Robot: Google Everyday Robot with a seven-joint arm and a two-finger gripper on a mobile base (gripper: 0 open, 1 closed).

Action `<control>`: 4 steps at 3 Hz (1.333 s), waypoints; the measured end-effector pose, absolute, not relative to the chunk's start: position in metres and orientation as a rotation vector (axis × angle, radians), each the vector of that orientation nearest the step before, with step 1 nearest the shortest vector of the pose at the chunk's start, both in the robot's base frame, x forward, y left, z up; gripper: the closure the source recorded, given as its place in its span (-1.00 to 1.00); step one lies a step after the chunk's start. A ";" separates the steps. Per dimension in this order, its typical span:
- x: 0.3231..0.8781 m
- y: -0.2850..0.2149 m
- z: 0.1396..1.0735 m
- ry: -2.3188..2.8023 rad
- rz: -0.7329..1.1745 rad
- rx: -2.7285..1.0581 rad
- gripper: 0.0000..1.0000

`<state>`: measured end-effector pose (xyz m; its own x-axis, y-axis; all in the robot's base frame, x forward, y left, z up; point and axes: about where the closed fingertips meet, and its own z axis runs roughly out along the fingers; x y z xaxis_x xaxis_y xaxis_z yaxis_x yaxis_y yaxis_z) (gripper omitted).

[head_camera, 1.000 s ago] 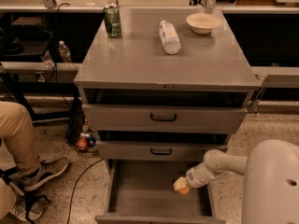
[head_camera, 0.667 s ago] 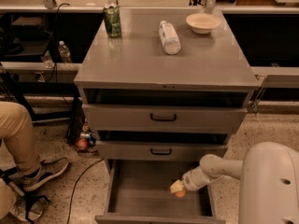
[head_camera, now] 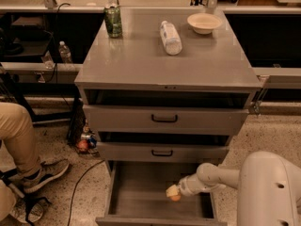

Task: Place orange into bottom drawer

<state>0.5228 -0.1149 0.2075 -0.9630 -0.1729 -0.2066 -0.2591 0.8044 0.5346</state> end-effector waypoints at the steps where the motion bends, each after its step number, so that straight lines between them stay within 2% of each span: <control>1: 0.531 -0.105 0.196 2.789 0.915 -0.338 1.00; 4: 0.554 -0.086 0.158 2.701 0.992 -0.315 0.96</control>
Offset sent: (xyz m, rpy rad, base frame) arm 0.0289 0.0262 -0.0308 0.1145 -0.0993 -0.0196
